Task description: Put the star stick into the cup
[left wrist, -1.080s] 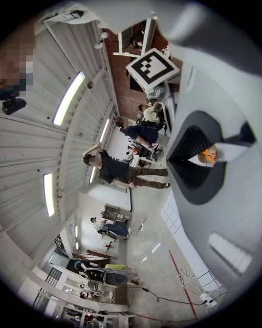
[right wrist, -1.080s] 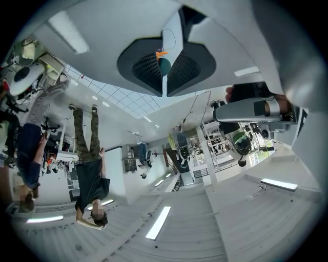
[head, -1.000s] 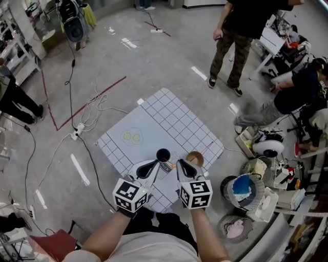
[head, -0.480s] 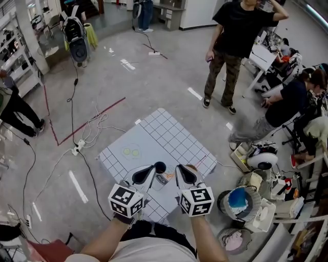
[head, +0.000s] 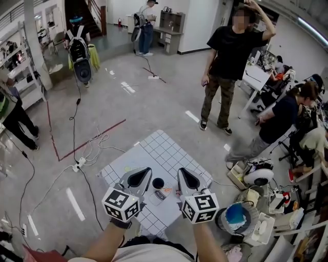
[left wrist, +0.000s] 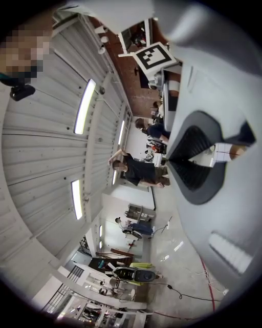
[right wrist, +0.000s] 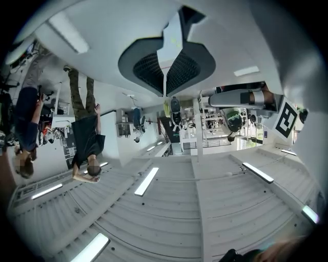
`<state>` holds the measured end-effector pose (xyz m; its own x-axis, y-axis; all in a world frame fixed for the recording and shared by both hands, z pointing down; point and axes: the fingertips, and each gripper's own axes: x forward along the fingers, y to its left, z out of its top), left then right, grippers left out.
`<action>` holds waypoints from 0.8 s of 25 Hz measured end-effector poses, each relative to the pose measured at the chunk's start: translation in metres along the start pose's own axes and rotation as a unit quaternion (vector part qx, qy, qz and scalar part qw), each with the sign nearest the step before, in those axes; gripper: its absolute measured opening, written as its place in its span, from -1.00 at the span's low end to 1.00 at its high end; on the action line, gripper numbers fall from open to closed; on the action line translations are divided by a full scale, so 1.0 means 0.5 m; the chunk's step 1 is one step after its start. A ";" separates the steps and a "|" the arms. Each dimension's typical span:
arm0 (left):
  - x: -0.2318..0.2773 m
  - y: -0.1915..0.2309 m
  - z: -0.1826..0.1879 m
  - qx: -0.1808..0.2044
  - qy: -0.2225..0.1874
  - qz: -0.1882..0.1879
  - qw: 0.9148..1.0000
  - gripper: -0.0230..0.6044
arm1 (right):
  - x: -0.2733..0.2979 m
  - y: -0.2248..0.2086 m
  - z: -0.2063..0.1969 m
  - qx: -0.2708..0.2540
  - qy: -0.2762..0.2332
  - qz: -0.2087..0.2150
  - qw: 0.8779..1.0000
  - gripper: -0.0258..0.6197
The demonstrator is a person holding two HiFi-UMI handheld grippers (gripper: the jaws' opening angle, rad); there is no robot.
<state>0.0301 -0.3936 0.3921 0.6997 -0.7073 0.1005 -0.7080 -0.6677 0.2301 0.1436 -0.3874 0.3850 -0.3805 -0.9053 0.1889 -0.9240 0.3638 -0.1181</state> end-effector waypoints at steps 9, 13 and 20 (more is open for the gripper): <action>-0.033 -0.018 0.067 0.016 -0.028 0.002 0.999 -0.91 | -0.032 0.023 0.081 -0.018 -0.039 0.000 0.999 -0.88; -0.039 -0.017 0.078 0.019 -0.034 0.003 0.999 -0.91 | -0.031 0.033 0.083 -0.025 -0.039 0.001 0.999 -0.88; -0.047 -0.015 0.073 0.016 -0.033 0.006 0.999 -0.91 | -0.031 0.046 0.074 -0.022 -0.035 0.003 0.999 -0.88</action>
<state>0.0153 -0.3806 0.3525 0.6847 -0.7277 0.0395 -0.7193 -0.6660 0.1976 0.1297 -0.3730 0.3430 -0.3831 -0.9159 0.1197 -0.9234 0.3762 -0.0763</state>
